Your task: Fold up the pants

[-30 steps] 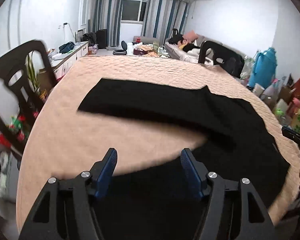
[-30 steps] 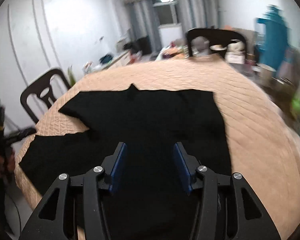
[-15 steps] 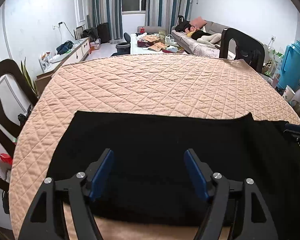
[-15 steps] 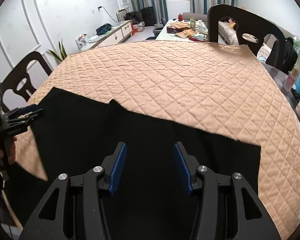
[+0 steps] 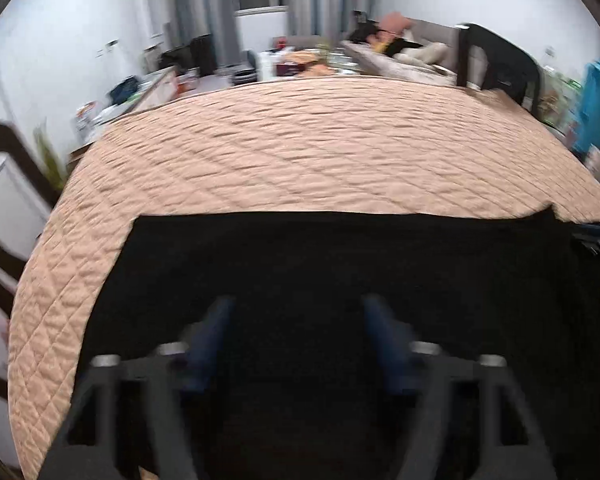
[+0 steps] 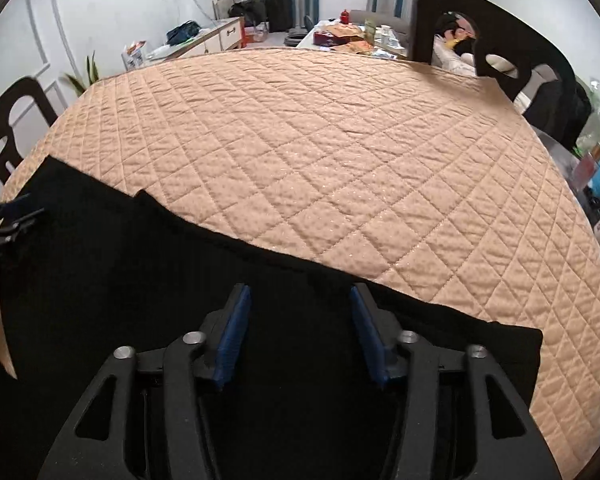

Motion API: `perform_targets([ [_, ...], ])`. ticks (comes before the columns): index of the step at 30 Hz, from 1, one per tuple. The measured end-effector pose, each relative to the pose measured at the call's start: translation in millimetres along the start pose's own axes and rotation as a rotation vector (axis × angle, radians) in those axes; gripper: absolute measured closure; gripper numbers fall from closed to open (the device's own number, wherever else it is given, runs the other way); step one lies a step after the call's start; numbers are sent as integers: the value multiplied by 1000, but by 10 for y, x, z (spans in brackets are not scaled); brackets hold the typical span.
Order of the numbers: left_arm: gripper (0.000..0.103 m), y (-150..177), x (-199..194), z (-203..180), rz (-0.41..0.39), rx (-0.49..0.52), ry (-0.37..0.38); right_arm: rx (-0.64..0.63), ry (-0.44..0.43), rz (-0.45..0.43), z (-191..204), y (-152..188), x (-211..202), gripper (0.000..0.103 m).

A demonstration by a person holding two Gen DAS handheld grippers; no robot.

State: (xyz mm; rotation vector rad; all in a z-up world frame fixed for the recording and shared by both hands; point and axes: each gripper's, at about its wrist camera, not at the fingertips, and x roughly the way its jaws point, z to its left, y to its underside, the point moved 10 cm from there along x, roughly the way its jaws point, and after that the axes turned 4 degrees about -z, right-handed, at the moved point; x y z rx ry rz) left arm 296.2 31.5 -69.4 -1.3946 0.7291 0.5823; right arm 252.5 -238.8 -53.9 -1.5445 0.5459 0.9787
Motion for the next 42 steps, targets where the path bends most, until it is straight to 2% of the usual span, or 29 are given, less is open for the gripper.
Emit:
perform_targets([
  [1, 84, -4, -23, -65, -7, 25, -5, -2, 4, 4, 13, -6, -7, 85],
  [2, 98, 10, -37, -146, -2, 42, 5, -14, 16, 7, 39, -6, -17, 91],
  [4, 99, 18, -69, -178, -4, 46, -22, -27, 38, 12, 82, 10, -61, 95],
  [5, 99, 36, -107, -187, -8, 33, -12, -23, 41, 8, 97, 23, -87, 96],
  [8, 99, 65, -354, -173, -50, 11, -6, -18, 20, -54, 180, 25, -348, 96],
  [10, 99, 86, -625, -148, -93, 8, -7, -22, 6, -96, 216, 38, -555, 96],
  [15, 99, 204, -1543, -100, -256, -40, 62, -21, -79, -242, 414, 203, -1347, 96],
  [18, 99, 504, -2095, -152, -348, -42, 84, -25, -112, -329, 536, 518, -1869, 97],
  [19, 99, 658, -2245, -176, -367, -45, 89, -27, -120, -362, 579, 716, -2083, 97],
  [21, 99, 965, -2421, -229, -386, -47, 99, -12, -134, -392, 594, 992, -2283, 99],
  [22, 99, 1150, -2461, -251, -382, -53, 112, -1, -131, -396, 600, 1238, -2368, 99],
  [26, 98, 1811, -2391, -343, -307, -103, 181, 95, -147, -355, 525, 1943, -2277, 99],
  [30, 98, 2186, -2407, -332, -268, -137, 190, 194, -183, -270, 467, 2497, -2040, 99],
  [32, 92, 2257, -2474, -263, -261, -176, 193, 242, -180, -283, 429, 2646, -2072, 95],
  [33, 87, 2260, -2531, -204, -267, -196, 173, 277, -192, -299, 403, 2689, -2113, 88],
  [34, 72, 2230, -2576, -164, -278, -210, 165, 318, -212, -326, 363, 2709, -2169, 84],
  [35, 55, 2183, -2619, -127, -292, -223, 171, 353, -226, -348, 277, 2672, -2187, 76],
  [36, 48, 2098, -2654, -103, -310, -238, 173, 389, -236, -370, 189, 2636, -2202, 65],
  [37, 39, 1998, -2662, -88, -319, -244, 161, 432, -239, -399, 124, 2620, -2238, 60],
  [38, 36, 1878, -2642, -111, -320, -230, 146, 455, -237, -417, 55, 2625, -2255, 56],
  [40, 32, 1656, -2524, -220, -309, -159, 125, 507, -212, -431, -80, 2583, -2238, 56],
  [42, 31, 1470, -2265, -334, -269, -126, 104, 545, -190, -430, -165, 2522, -2188, 56],
])
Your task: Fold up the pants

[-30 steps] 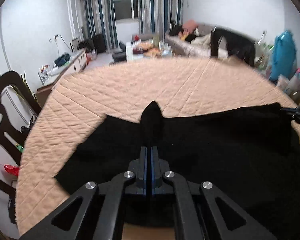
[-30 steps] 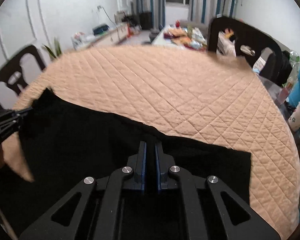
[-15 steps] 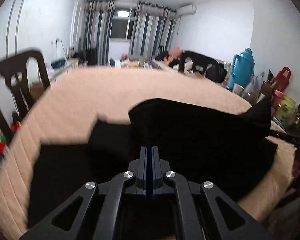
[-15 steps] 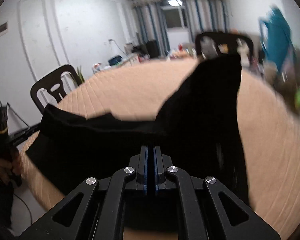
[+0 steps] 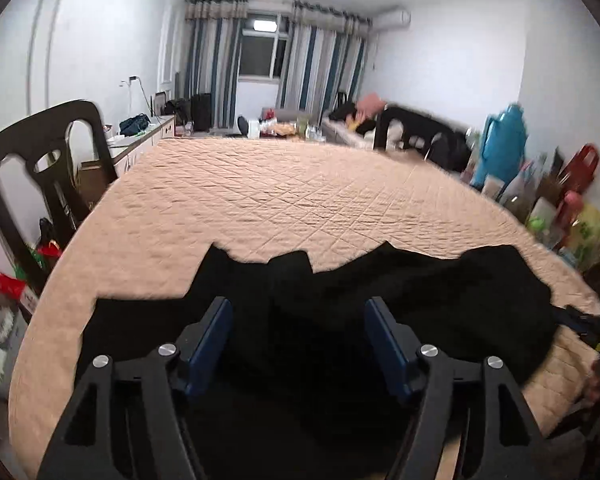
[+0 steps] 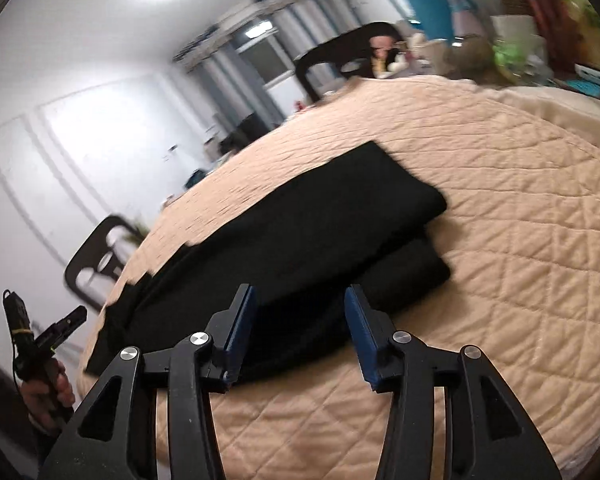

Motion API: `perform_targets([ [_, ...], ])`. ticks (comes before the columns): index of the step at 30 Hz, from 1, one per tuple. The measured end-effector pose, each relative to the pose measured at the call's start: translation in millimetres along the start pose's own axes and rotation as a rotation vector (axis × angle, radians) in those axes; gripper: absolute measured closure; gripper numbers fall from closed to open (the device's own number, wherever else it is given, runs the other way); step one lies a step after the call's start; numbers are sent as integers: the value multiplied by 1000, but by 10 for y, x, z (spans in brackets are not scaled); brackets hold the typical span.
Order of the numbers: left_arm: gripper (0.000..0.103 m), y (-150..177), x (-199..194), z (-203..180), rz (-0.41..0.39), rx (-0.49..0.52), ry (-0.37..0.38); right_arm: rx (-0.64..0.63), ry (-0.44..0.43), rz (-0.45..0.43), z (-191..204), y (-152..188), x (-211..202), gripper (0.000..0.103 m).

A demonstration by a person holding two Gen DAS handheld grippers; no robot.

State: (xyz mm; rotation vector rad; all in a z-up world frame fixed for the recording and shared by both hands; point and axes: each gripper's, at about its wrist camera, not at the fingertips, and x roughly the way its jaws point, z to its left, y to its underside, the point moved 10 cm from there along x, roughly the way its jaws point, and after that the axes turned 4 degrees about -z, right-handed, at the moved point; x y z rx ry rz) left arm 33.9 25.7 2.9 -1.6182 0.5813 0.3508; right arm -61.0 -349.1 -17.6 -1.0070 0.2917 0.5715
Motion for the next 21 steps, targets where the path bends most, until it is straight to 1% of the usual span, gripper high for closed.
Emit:
perform_targets([
  [2, 32, 5, 354, -49, 76, 10, -7, 28, 33, -22, -83, -90, -2, 56],
  [4, 32, 104, 669, -22, 164, 13, -47, 46, 83, -47, -168, -184, -8, 56],
  [5, 37, 184, 779, -19, 207, 20, -61, 59, 98, -51, -226, -165, -54, 56],
  [6, 43, 267, 839, -37, 231, 28, -57, 72, 110, -50, -281, -179, -77, 56],
  [7, 52, 280, 848, -32, 209, 52, -85, 81, 118, -49, -336, -193, -76, 56],
  [8, 70, 286, 831, -41, 195, 78, -104, 84, 130, -47, -375, -218, -61, 56],
  [9, 80, 302, 770, -54, 188, 70, -84, 82, 142, -44, -406, -236, -42, 56],
  [10, 94, 297, 720, -46, 181, 47, -66, 75, 172, -37, -440, -274, 1, 56],
  [11, 95, 279, 651, -14, 166, 25, -62, 85, 205, -36, -490, -293, 10, 56],
  [12, 95, 246, 544, 53, 133, 5, -71, 109, 232, -40, -553, -306, -3, 56],
  [14, 96, 130, 250, 204, 20, -42, -91, 149, 221, -36, -614, -338, 28, 56],
  [16, 96, 77, -187, 450, -107, -158, -95, 149, 214, -8, -633, -312, 93, 56],
  [18, 96, 151, -579, 674, -201, -268, -88, 144, 192, 8, -632, -272, 127, 56],
  [19, 95, 224, -728, 751, -229, -297, -98, 145, 193, 8, -650, -271, 155, 56],
  [21, 90, 452, -906, 854, -234, -340, -109, 160, 188, 3, -672, -259, 159, 56],
])
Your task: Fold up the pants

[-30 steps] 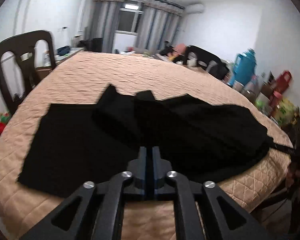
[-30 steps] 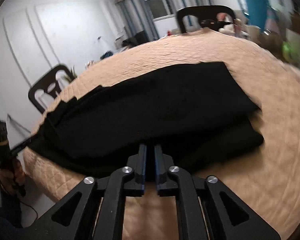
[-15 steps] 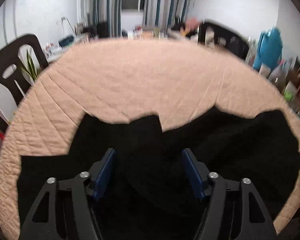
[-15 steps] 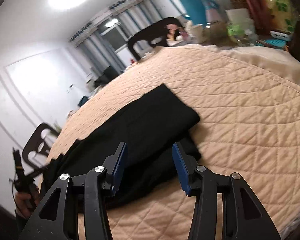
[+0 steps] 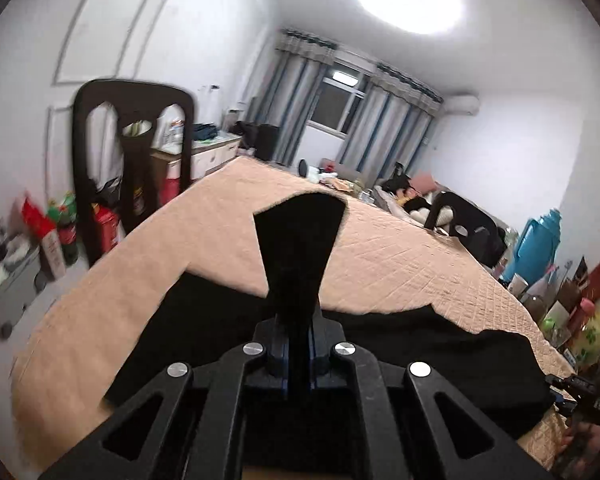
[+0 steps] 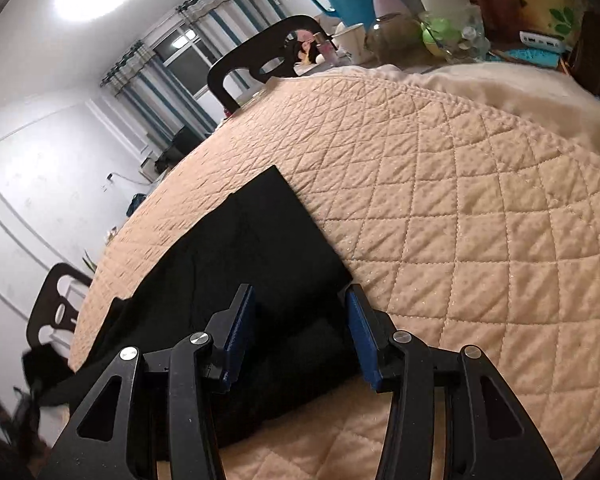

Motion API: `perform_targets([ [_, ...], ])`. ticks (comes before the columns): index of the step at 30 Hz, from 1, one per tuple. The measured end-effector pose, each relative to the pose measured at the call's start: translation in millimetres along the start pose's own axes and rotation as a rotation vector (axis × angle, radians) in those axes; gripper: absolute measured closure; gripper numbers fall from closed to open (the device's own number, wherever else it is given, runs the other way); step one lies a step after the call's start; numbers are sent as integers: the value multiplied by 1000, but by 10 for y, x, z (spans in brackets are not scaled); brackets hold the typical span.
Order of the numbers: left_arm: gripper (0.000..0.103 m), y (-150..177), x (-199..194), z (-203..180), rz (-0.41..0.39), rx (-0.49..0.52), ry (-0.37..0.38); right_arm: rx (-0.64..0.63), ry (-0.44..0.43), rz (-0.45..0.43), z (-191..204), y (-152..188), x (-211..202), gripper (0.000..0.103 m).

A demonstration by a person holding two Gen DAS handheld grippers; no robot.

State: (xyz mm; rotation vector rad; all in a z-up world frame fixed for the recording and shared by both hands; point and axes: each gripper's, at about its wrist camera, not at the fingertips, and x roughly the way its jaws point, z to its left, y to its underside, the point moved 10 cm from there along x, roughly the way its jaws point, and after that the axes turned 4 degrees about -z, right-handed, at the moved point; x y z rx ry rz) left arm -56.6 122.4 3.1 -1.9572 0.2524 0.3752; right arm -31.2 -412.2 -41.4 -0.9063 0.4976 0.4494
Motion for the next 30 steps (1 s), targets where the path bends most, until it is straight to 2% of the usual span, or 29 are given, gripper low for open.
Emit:
perform_targets([
  [3, 89, 229, -46, 197, 53, -11, -25, 27, -21, -8, -29, -8, -28, 56],
  [5, 85, 324, -13, 335, 77, -44, -22, 46, -31, -10, -57, -5, -60, 56],
  [10, 73, 335, 112, 465, 119, -161, 9, 64, -36, -15, -79, -41, -71, 56],
  [12, 72, 295, 154, 439, 120, -196, 22, 66, -39, -17, -79, -65, -59, 58],
  [13, 72, 280, 161, 446, 121, -207, 26, 60, -41, -17, -67, -74, -48, 62],
  [14, 74, 254, 184, 449, 124, -209, 29, 49, -23, -21, -77, -84, -44, 73],
  [15, 81, 233, 224, 434, 131, -201, 23, 42, -14, -28, -84, -105, -47, 81],
  [16, 97, 205, 279, 432, 144, -190, 12, 37, -19, -35, -80, -135, -58, 84],
  [18, 97, 110, 391, 368, 157, -169, 23, 29, -34, -41, -51, -200, -88, 92],
  [21, 97, -219, 427, 126, 106, -124, 74, -3, -81, -58, 104, -375, -192, 95],
  [25, 97, -703, 139, -173, -36, -84, 155, -4, -158, -118, 316, -549, -507, 96],
  [28, 97, -664, 32, -71, -54, -77, 133, 19, -153, -126, 216, -393, -664, 96],
  [30, 97, -361, 131, 176, 27, -95, 77, 17, -105, -93, 56, -231, -607, 96],
])
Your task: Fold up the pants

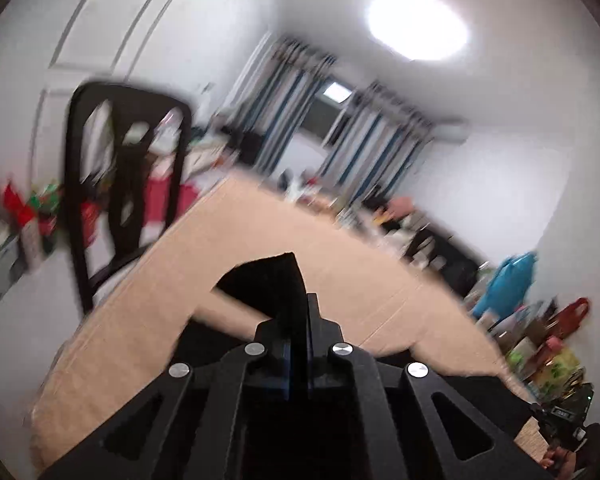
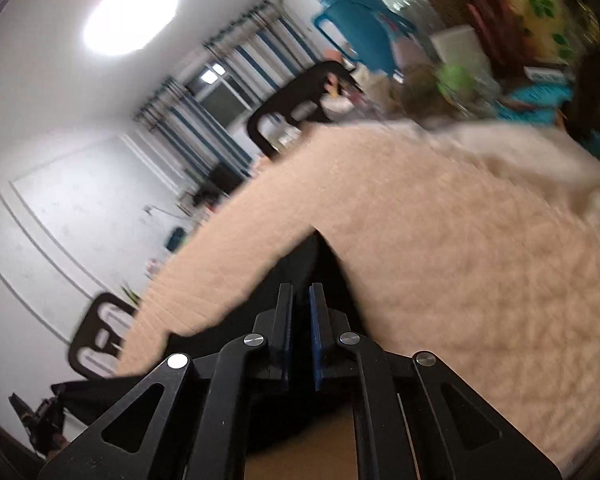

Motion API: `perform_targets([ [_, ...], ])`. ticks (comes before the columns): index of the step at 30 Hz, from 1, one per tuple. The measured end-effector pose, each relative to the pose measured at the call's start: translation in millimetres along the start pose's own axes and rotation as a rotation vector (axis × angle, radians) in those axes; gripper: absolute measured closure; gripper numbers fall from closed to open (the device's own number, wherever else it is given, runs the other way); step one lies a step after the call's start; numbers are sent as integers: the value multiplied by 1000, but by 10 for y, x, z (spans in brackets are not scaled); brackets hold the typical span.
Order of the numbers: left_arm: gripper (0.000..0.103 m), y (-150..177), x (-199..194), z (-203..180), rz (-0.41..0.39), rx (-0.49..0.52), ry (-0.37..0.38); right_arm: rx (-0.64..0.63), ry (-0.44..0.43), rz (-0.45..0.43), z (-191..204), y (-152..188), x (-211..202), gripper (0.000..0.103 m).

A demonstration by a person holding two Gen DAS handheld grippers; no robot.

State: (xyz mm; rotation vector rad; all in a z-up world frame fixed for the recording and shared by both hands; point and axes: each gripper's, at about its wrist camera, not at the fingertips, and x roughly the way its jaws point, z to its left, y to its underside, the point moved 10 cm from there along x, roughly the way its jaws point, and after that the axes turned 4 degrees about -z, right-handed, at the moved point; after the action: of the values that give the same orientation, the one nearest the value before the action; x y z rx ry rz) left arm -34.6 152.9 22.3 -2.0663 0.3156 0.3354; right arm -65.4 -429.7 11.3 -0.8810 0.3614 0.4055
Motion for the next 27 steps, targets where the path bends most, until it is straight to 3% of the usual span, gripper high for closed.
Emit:
perform_targets([
  [3, 96, 554, 150, 365, 180, -23, -76, -12, 95, 126, -329, 333, 187, 89],
  [5, 93, 760, 102, 473, 232, -23, -96, -25, 118, 102, -367, 302, 125, 83],
  [7, 88, 737, 1, 474, 214, -27, -99, -52, 157, 57, -351, 202, 21, 82],
  [10, 66, 454, -102, 491, 129, 18, -164, -119, 199, -5, -263, 77, -95, 81],
  [12, 61, 252, -57, 446, 90, 58, -200, -152, 170, -28, -149, 21, -99, 79],
  [14, 41, 127, 123, 322, 110, 110, -168, -191, 141, -14, -31, 6, -24, 76],
  [15, 40, 118, 234, 298, 127, 135, -154, -211, 132, -3, 34, 12, 45, 75],
  [21, 42, 409, 1049, 492, 340, 217, -258, -352, 113, 72, 344, 95, 466, 72],
  [23, 80, 389, 1087, 432, 319, 312, -314, -377, 142, 113, 346, 137, 627, 72],
  [25, 92, 375, 1110, 360, 312, 336, -311, -427, 162, 169, 358, 214, 799, 72],
  [27, 92, 362, 1165, 377, 315, 344, -323, -441, 193, 221, 297, 261, 976, 73],
])
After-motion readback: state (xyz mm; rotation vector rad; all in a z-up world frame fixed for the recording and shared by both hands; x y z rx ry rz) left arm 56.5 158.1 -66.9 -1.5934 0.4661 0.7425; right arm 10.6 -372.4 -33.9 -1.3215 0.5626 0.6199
